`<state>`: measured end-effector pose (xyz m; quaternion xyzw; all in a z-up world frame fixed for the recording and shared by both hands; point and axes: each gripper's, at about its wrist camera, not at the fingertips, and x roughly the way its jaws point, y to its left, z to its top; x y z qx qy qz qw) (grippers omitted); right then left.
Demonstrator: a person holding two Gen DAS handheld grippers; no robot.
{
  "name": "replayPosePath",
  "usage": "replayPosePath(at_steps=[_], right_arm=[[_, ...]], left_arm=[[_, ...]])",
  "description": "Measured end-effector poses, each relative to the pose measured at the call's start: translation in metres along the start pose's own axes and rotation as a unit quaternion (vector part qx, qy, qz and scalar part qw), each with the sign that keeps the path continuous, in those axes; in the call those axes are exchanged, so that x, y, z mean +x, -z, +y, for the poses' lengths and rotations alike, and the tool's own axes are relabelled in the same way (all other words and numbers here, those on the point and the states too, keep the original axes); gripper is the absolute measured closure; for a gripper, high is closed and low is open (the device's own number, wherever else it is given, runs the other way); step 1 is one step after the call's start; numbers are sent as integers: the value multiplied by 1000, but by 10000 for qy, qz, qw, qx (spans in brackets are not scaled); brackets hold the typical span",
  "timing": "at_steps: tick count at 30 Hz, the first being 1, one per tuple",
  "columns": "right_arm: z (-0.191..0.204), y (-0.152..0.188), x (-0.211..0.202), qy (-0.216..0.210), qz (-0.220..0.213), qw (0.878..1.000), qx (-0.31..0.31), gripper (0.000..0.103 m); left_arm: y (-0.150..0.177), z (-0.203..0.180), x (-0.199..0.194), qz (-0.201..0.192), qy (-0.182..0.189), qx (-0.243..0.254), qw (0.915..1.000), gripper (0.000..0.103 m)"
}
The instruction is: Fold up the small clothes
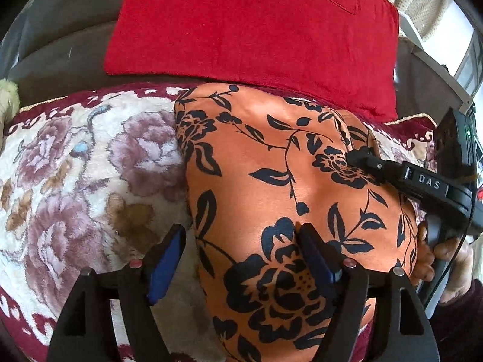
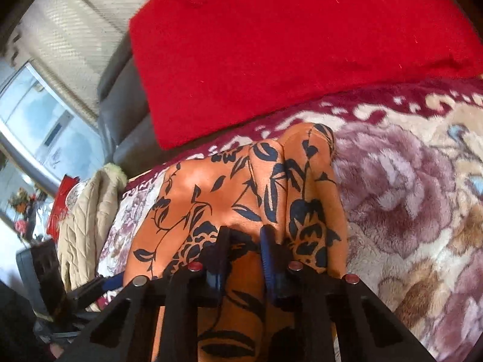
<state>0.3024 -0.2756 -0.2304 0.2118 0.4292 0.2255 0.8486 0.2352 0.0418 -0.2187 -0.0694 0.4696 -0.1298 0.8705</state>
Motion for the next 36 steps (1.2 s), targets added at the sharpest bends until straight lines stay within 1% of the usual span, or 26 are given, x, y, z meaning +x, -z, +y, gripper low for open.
replayPosePath(at_steps=[2, 4, 7, 8, 10, 11, 13, 15, 17, 19, 20, 22, 23, 24, 25, 26, 27, 28, 29, 32, 36], right_arm=[[-1, 3, -8, -47, -85, 9999, 38, 80], [3, 7, -21, 25, -148, 9999, 21, 78], [16, 11, -46, 206, -273, 9993, -125, 75], [19, 15, -56, 246, -339, 9990, -144, 75], [28, 20, -75, 361, -512, 9977, -245, 75], [32, 23, -84, 467, -573, 9967, -323, 75], [41, 31, -105, 833, -660, 9930, -517, 75], [48, 38, -124, 1003, -759, 9897, -681, 75], [57, 41, -137, 1100, -824, 9873, -791, 75], [68, 47, -157, 1235, -1010, 9827, -944, 75], [72, 48, -165, 1252, -1082, 9812, -997, 75], [85, 52, -183, 1270, -1293, 9772, -1107, 75], [89, 55, -191, 1257, -1385, 9758, -1134, 73], [94, 57, -198, 1240, -1484, 9743, -1157, 71], [101, 61, -208, 1225, -1627, 9717, -1195, 61], [107, 64, -216, 1223, -1724, 9699, -1212, 29], [110, 66, -220, 1225, -1801, 9683, -1219, 17], [118, 72, -229, 1199, -2013, 9638, -1275, 13], [123, 74, -232, 1178, -2083, 9614, -1357, 13], [136, 79, -237, 1408, -2006, 9586, -1447, 13], [142, 83, -247, 1355, -1983, 9616, -1330, 13]], left_arm=[[0, 1, -1, -69, -30, -29, 10000, 25], [3, -1, -8, -211, -174, -21, 9996, 25], [9, -12, -25, -544, -584, 152, 9967, 25], [12, -17, -34, -711, -790, 241, 9940, 25], [17, -25, -48, -944, -1034, 327, 9896, 23], [21, -30, -59, -1128, -1166, 357, 9861, 23], [24, -35, -74, -1347, -1285, 334, 9820, 18], [30, -39, -92, -1555, -1385, 284, 9777, 17], [36, -41, -108, -1761, -1560, 218, 9717, 16], [44, -41, -125, -1945, -1648, 127, 9669, 11], [45, -41, -131, -2001, -1666, 92, 9655, 10], [54, -42, -151, -2212, -1752, 10, 9594, 10], [57, -43, -157, -2282, -1792, 2, 9570, 10], [61, -45, -168, -2427, -1869, 7, 9519, 9], [62, -46, -174, -2491, -1916, 13, 9493, 9], [63, -48, -182, -2535, -1986, 13, 9467, 9], [62, -50, -190, -2561, -2032, 3, 9451, 9], [62, -51, -197, -2592, -2039, -9, 9440, 9], [62, -52, -204, -2624, -2046, -13, 9430, 9], [63, -60, -226, -2743, -2156, 12, 9371, 8], [65, -68, -246, -2850, -2323, 45, 9299, 8]])
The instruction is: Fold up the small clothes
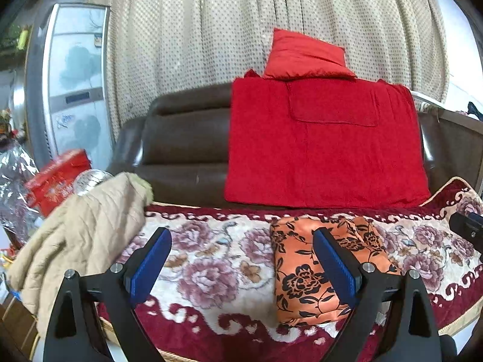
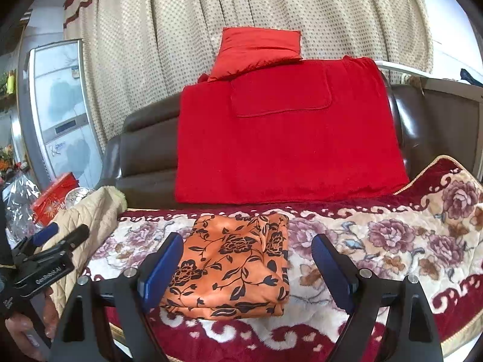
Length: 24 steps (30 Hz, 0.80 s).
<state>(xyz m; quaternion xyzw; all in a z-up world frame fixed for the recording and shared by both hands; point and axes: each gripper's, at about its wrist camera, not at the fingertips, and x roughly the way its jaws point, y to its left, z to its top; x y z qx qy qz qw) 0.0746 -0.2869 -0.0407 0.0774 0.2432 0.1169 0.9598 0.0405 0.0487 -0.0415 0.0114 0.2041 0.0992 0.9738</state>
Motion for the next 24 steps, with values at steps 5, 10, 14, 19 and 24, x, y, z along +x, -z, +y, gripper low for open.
replayPosePath(at_steps=[5, 10, 14, 19, 24], right_arm=[[4, -5, -11, 51, 64, 9999, 96, 13], [11, -4, -20, 130, 170, 9997, 77, 13], [18, -2, -27, 114, 272, 9995, 104, 13], [27, -4, -39, 142, 217, 9997, 53, 13], [32, -4, -52, 119, 171, 9997, 119, 13]], left_arm=[[-10, 5, -19, -68, -115, -42, 9999, 8], [-17, 11, -34, -131, -176, -48, 9997, 8], [-20, 13, -44, -164, -250, -20, 9996, 8], [-24, 18, -60, -261, -324, -18, 9991, 8], [-27, 20, -71, -319, -336, 0, 9989, 8]])
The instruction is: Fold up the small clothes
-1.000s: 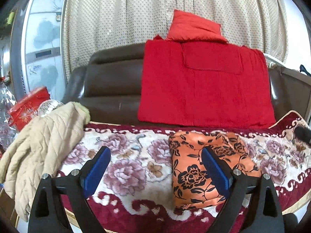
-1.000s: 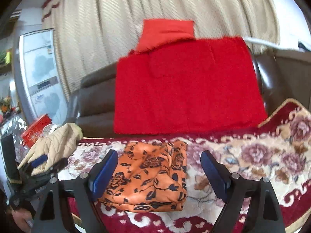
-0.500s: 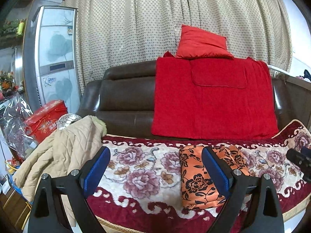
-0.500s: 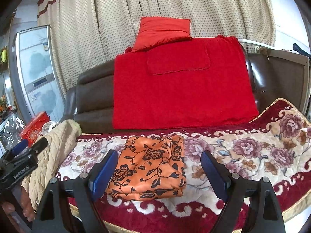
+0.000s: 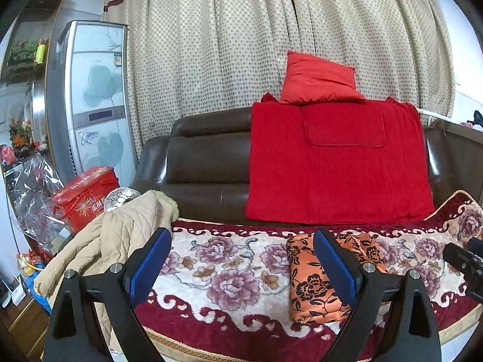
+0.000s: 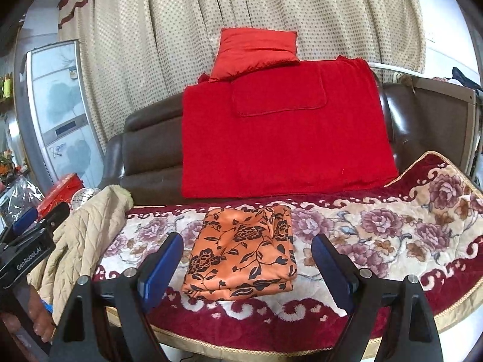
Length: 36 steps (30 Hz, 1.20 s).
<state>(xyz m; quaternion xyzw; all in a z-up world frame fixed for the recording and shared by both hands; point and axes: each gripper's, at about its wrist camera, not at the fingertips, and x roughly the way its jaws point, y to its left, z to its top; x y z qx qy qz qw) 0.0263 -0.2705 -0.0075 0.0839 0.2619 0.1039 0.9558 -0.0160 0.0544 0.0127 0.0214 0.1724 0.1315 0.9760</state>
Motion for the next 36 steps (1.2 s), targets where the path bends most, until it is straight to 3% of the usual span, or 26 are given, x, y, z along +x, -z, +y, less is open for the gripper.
replayPosePath(at_steps=[13, 36], right_arm=[[10, 8, -15, 20, 44, 10000, -36, 13], [15, 3, -41, 145, -222, 9996, 37, 13]], left_arm=[[-7, -1, -20, -158, 6, 64, 9999, 3], [-9, 5, -38, -274, -13, 39, 9996, 2]])
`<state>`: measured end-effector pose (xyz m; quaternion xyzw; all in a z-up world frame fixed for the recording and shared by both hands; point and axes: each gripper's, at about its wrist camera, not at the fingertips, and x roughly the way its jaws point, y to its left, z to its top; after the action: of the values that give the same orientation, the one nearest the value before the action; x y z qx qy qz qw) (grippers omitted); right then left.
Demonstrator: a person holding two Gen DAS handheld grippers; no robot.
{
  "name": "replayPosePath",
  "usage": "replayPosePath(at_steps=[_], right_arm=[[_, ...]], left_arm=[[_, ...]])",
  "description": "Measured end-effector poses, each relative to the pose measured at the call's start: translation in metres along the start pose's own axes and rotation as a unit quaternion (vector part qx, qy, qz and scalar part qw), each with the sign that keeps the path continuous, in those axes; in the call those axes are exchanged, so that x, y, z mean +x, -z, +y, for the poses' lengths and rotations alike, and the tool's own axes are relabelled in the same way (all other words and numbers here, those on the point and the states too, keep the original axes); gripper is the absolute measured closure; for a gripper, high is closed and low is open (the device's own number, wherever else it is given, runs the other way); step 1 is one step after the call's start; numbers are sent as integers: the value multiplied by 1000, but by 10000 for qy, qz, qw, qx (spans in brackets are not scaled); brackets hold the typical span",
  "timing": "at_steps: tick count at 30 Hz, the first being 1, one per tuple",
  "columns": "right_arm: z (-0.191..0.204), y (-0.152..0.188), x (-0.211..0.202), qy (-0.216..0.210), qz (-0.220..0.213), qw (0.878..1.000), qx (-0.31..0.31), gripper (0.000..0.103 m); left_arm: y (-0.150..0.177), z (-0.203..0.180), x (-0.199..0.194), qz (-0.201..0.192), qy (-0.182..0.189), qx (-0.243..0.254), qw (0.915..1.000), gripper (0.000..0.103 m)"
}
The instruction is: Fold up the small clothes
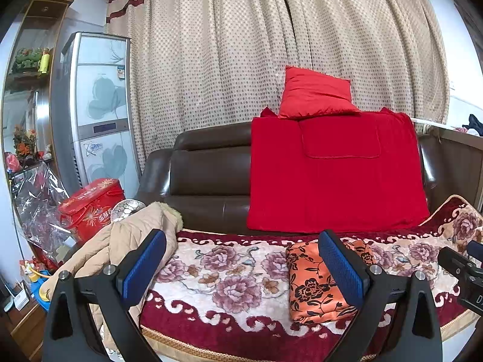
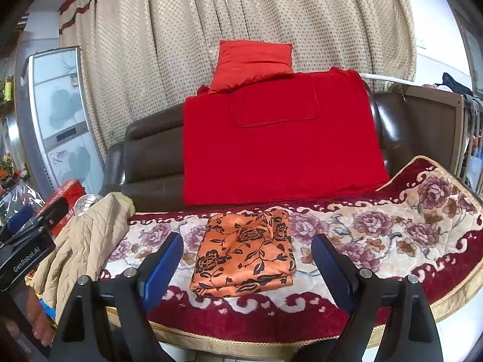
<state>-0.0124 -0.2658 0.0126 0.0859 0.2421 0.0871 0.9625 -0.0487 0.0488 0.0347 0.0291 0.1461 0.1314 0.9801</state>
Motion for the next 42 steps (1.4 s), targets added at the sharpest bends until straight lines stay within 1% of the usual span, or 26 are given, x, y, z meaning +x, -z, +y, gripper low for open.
replayPosePath(at_steps=[20, 42], right_arm=[[1, -2, -6, 46, -35, 10000, 6, 13], [19, -8, -11, 18, -164, 9997, -177, 13]], left_arm=[[0, 0, -6, 32, 78, 78, 9999, 2], [-1, 5, -6, 40, 76, 49, 10000, 2]])
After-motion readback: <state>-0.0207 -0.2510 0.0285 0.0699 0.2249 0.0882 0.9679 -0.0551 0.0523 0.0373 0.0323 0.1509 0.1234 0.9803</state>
